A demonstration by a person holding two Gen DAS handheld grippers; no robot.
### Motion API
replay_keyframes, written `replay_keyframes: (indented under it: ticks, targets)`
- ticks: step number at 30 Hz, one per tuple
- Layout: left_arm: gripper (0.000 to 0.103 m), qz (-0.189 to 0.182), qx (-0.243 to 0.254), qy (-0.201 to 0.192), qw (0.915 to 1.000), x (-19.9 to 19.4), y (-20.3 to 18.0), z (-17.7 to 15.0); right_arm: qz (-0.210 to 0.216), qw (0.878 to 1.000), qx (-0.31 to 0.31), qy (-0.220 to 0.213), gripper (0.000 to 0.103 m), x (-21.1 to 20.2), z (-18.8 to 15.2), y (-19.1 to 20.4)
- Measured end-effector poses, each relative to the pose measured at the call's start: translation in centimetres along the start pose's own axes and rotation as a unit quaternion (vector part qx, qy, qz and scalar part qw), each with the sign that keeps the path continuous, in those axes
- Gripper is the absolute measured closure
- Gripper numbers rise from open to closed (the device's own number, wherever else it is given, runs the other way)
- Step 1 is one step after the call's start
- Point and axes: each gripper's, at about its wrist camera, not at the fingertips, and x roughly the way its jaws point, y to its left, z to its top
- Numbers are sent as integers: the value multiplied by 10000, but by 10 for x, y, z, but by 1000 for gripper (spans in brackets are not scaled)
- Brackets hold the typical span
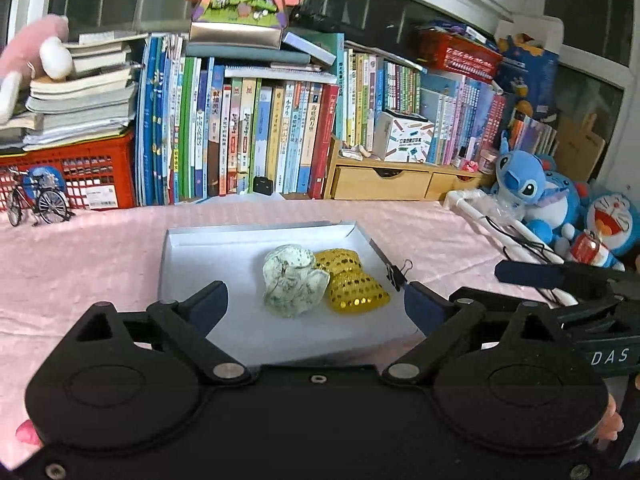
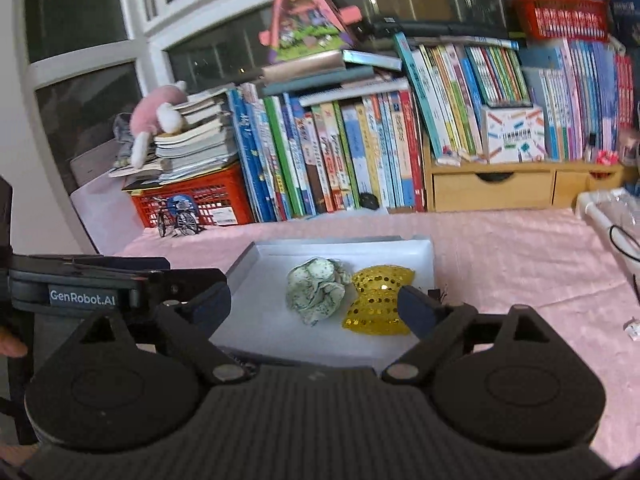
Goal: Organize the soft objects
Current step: 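Withdraw both tools from the tray back toward the table items, then grasp the white fluffy ball with the left tool while the right tool grasps the white foam block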
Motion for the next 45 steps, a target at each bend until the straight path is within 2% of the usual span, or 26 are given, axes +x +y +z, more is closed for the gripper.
replay_keyframes:
  ticks: [8,11,14,17,25,30,34,37,40,42,45]
  targets:
    - [7,150,143,-442,9988,-31,-3,-44,-248,9978,-359,-498,7,-24,-30,20]
    - [4,311,259,-703,9967,-46,-4,-61,-375,9956,-368,-781,5,-36,-42,25]
    - [3,464,171,-926,9945,-61,0,-79,-457,9930,-380,-1023,4,-47,-57,31]
    - [2,587,18,-979,9935,-71,7,-93,-575,9900,-505,-1182,4,-55,-70,41]
    - [0,1226,121,-1030,9870,-81,24,-127,-863,9807,-1041,-1411,4,-57,-112,70]
    - [0,1563,192,-1046,9820,-84,36,-148,-868,9802,-1171,-1339,4,-53,-133,82]
    - [0,1905,45,-914,9774,-80,52,-163,-963,9795,-1203,-1300,4,-49,-150,90]
    - [1,2076,-134,-892,9740,-75,65,-171,-1233,9727,-1411,-1372,4,-42,-164,99]
    - [2,2346,-176,-788,9687,-69,72,-178,-1542,9609,-1787,-1450,4,-32,-177,107]
    - [6,2338,-231,-699,9695,-67,76,-183,-1574,9561,-2012,-1437,4,-27,-182,112]
    - [10,2135,-452,-637,9738,-67,78,-189,-1541,9527,-2231,-1374,5,-21,-186,118]
